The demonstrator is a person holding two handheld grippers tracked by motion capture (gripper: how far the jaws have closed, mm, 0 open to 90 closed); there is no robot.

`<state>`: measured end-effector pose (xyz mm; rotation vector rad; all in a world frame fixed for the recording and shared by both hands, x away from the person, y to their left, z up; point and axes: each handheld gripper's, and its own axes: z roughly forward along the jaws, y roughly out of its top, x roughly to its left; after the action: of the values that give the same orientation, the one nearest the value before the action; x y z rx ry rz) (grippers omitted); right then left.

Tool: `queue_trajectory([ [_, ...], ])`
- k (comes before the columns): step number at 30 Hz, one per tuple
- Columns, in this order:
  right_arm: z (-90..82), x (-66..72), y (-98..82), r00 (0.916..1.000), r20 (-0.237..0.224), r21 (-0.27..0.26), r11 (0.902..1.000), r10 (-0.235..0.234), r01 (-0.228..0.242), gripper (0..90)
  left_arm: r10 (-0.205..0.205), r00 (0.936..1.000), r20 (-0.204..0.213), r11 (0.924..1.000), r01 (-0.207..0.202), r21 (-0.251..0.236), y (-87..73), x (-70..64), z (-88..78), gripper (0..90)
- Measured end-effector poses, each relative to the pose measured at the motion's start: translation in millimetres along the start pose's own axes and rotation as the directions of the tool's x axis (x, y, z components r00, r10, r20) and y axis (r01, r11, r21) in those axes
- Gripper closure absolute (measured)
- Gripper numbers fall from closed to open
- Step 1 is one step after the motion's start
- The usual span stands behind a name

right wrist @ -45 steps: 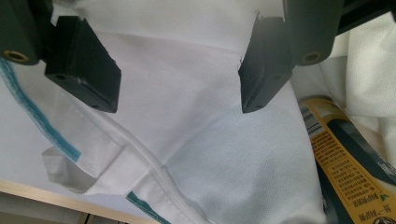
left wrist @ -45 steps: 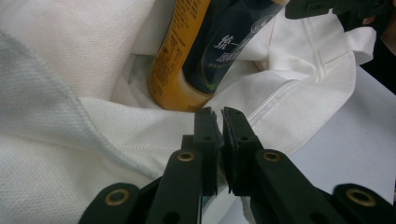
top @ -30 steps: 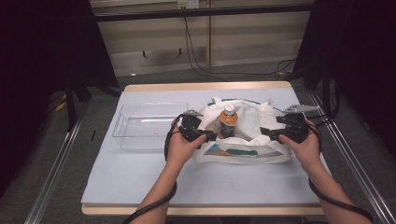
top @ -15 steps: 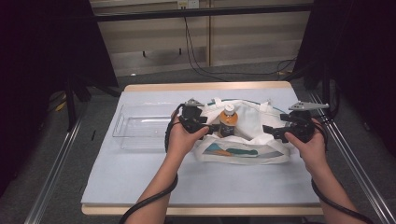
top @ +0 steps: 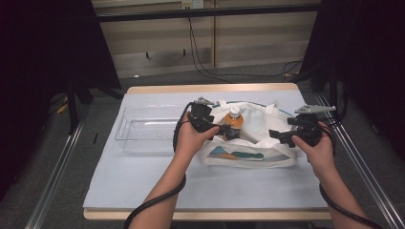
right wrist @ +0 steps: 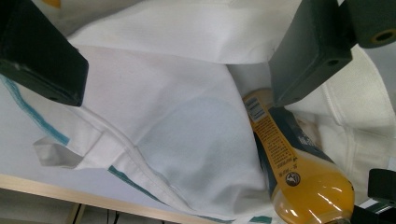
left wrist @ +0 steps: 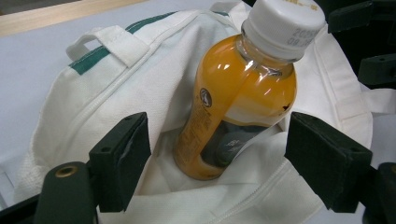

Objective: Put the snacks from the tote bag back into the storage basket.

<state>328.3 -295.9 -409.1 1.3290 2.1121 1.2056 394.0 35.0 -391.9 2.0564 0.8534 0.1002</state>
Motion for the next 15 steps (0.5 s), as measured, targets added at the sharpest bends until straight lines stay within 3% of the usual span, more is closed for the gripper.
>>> queue_trajectory([
  [15,-1.5,4.6,0.6,0.9999,-0.012,-0.001,1.0,-0.007,0.007,4.6,0.023,0.9996,0.019,0.999,-0.023,0.037,8.9,-3.5,2.0,16.8],
])
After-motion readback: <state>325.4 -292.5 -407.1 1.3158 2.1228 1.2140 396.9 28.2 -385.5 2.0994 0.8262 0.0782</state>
